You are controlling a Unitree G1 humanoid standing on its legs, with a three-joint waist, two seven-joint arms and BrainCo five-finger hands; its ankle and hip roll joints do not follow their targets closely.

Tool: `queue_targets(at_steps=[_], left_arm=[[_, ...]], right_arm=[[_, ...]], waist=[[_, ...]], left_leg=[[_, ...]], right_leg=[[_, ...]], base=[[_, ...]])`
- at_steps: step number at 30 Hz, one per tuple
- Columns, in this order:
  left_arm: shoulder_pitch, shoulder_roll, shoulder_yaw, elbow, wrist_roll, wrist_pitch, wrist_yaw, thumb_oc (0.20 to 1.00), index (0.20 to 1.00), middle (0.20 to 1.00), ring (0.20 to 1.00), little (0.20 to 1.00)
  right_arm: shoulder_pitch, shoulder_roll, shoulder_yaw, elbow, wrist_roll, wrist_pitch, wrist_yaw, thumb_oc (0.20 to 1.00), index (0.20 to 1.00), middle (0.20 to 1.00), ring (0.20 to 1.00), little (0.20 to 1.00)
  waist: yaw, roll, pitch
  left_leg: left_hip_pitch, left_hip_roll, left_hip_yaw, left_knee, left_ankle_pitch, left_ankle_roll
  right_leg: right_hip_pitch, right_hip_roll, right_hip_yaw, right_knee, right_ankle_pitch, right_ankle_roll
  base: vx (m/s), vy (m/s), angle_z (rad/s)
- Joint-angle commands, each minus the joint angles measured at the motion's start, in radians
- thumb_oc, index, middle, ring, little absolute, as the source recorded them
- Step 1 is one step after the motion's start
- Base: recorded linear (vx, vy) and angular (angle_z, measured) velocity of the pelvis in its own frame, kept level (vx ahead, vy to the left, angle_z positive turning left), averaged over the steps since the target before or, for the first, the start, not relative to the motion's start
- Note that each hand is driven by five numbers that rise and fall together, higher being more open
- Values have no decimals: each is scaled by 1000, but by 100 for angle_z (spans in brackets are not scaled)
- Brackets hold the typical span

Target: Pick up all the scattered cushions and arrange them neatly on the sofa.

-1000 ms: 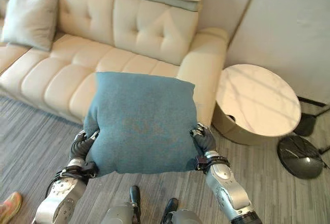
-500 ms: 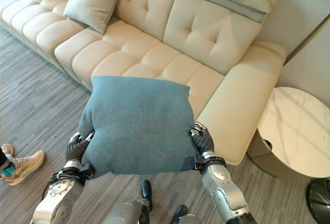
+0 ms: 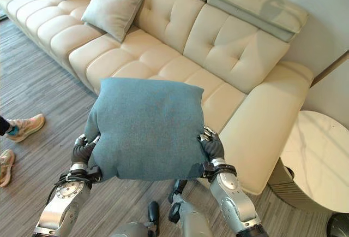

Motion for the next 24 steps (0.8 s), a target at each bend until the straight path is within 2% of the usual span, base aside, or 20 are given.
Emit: queue_targets(at_steps=[1, 2, 4, 5, 6, 7, 9, 10, 11, 12, 13, 14, 16, 18, 20, 23, 24], left_arm=[[-48, -2, -46, -118, 51, -102, -25, 200, 200, 200, 200, 200], [-33, -5, -40, -124, 45, -105, -28, 200, 200, 200, 200, 200], [-3, -12, -33, -132, 37, -110, -29, 200, 200, 200, 200, 200], [-2, -13, -33, -133, 37, -110, -29, 200, 200, 200, 200, 200], [1, -17, -34, -133, 26, -114, -15, 200, 200, 200, 200, 200], [3, -19, -32, -131, 20, -115, -10, 200, 200, 200, 200, 200], [21, -26, -24, -139, 13, -110, -9, 200, 200, 200, 200, 200], [21, -26, -24, -139, 12, -110, -9, 200, 200, 200, 200, 200], [43, -31, -16, -149, 11, -107, -12, 200, 200, 200, 200, 200], [44, -31, -15, -150, 11, -107, -12, 200, 200, 200, 200, 200], [53, -36, -13, -150, 9, -109, -8, 200, 200, 200, 200, 200], [57, -41, -11, -147, 9, -113, -2, 200, 200, 200, 200, 200], [62, -51, -9, -142, 16, -119, 8, 200, 200, 200, 200, 200], [66, -57, -9, -138, 21, -124, 20, 200, 200, 200, 200, 200], [63, -58, -12, -137, 23, -125, 23, 200, 200, 200, 200, 200], [58, -56, -14, -137, 29, -126, 25, 200, 200, 200, 200, 200], [60, -57, -17, -133, 30, -122, 18, 200, 200, 200, 200, 200]], right_arm=[[-47, 38, 30, -117, 38, -132, 67, 200, 200, 200, 200, 200], [-42, 28, 28, -117, 35, -129, 77, 200, 200, 200, 200, 200], [-39, 16, 37, -114, 33, -123, 84, 200, 200, 200, 200, 200], [-39, 15, 37, -114, 33, -123, 84, 200, 200, 200, 200, 200], [-47, 18, 53, -108, 32, -122, 86, 200, 200, 200, 200, 200], [-49, 16, 56, -104, 34, -121, 86, 200, 200, 200, 200, 200], [-46, 12, 55, -107, 34, -115, 86, 200, 200, 200, 200, 200], [-45, 12, 55, -107, 34, -115, 85, 200, 200, 200, 200, 200], [-49, 12, 63, -97, 31, -112, 85, 200, 200, 200, 200, 200], [-49, 12, 63, -97, 31, -112, 85, 200, 200, 200, 200, 200], [-56, 15, 76, -86, 22, -108, 86, 200, 200, 200, 200, 200], [-62, 19, 84, -79, 17, -108, 84, 200, 200, 200, 200, 200], [-76, 19, 101, -65, 4, -106, 88, 200, 200, 200, 200, 200], [-88, 18, 109, -56, 0, -105, 85, 200, 200, 200, 200, 200], [-92, 15, 102, -58, 0, -102, 83, 200, 200, 200, 200, 200], [-89, 9, 97, -63, -5, -96, 81, 200, 200, 200, 200, 200], [-74, 4, 84, -71, -9, -91, 88, 200, 200, 200, 200, 200]], waist=[[-27, 9, -113], [-25, 24, -126], [-16, 45, -123], [-15, 47, -122], [-6, 56, -116], [-2, 59, -109], [-6, 53, -95], [-5, 54, -95], [1, 33, -86], [2, 33, -85], [7, 30, -81], [9, 22, -79], [9, 35, -78], [5, 49, -75], [-7, 61, -75], [-6, 78, -76], [-18, 96, -90]], left_leg=[[88, 97, 95, 248, -175, -140], [90, 119, 113, 322, -137, -167], [66, 131, 106, 440, -87, -209], [64, 135, 108, 449, -91, -212], [43, 130, 77, 509, -47, -229], [17, 139, 63, 540, -38, -235], [-28, 179, 70, 532, -69, -204], [-28, 179, 71, 533, -71, -203], [-77, 190, 40, 438, -158, -142], [-74, 188, 42, 434, -158, -141], [-77, 177, -10, 336, -160, -128], [-93, 162, -53, 256, -109, -123], [-100, 165, -162, 109, -3, -138], [-114, 176, -257, -24, 64, -152], [-125, 186, -270, -53, 96, -176], [-105, 181, -301, -53, 108, -182], [-84, 180, -297, -53, 102, -186]], right_leg=[[180, 87, 28, -86, -48, -6], [214, 98, 19, -98, -65, -19], [261, 124, 44, -122, -91, -41], [262, 128, 46, -125, -91, -44], [279, 139, 74, -131, -107, -58], [288, 146, 92, -131, -122, -69], [297, 134, 109, -131, -127, -67], [297, 134, 110, -131, -127, -67], [304, 102, 149, -131, -114, -50], [305, 101, 150, -131, -114, -49], [309, 93, 195, -131, -112, -46], [301, 81, 219, -131, -103, -52], [310, 89, 280, -129, -105, -65], [316, 92, 334, -114, -123, -74], [331, 92, 358, -113, -132, -72], [351, 90, 395, -102, -148, -73], [372, 88, 414, -105, -153, -72]], base=[[648, -76, 0], [504, -86, -4], [277, -61, -21], [198, -43, -32], [131, -50, -55], [158, -64, -58], [85, -45, -71], [123, 10, -64], [84, 28, -40], [171, 65, -77], [72, 76, -83], [127, 108, -79], [112, 104, -67], [137, 122, -92], [159, 147, -80], [182, 182, -52], [217, 244, -64]])
